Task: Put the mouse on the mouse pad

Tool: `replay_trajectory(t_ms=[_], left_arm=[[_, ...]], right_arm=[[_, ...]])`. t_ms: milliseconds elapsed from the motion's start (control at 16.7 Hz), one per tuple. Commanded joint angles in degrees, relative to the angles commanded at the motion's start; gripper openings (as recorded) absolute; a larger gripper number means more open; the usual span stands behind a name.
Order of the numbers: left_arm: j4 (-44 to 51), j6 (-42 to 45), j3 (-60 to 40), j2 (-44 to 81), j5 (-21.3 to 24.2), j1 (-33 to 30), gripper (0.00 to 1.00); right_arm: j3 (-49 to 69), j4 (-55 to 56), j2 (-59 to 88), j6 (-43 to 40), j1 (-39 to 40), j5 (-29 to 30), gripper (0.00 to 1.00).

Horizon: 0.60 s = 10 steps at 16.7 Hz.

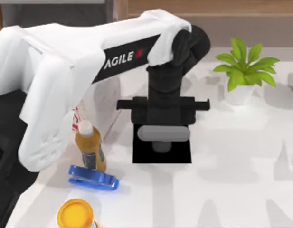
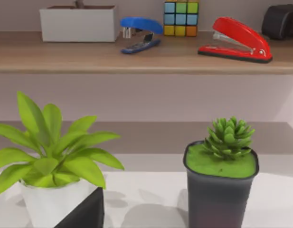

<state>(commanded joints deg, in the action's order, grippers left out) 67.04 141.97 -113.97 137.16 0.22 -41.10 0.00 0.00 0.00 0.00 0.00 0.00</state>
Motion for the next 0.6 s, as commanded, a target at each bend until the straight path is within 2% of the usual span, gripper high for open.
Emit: replay_trajectory(t_ms=[240,600], left_arm=[[0.0,0.0,0.0,0.0,0.0,0.0,0.98],[0.0,0.0,0.0,0.0,0.0,0.0,1.00]], right_arm=[[0.0,0.0,0.0,0.0,0.0,0.0,1.00],[0.0,0.0,0.0,0.0,0.0,0.0,1.00]])
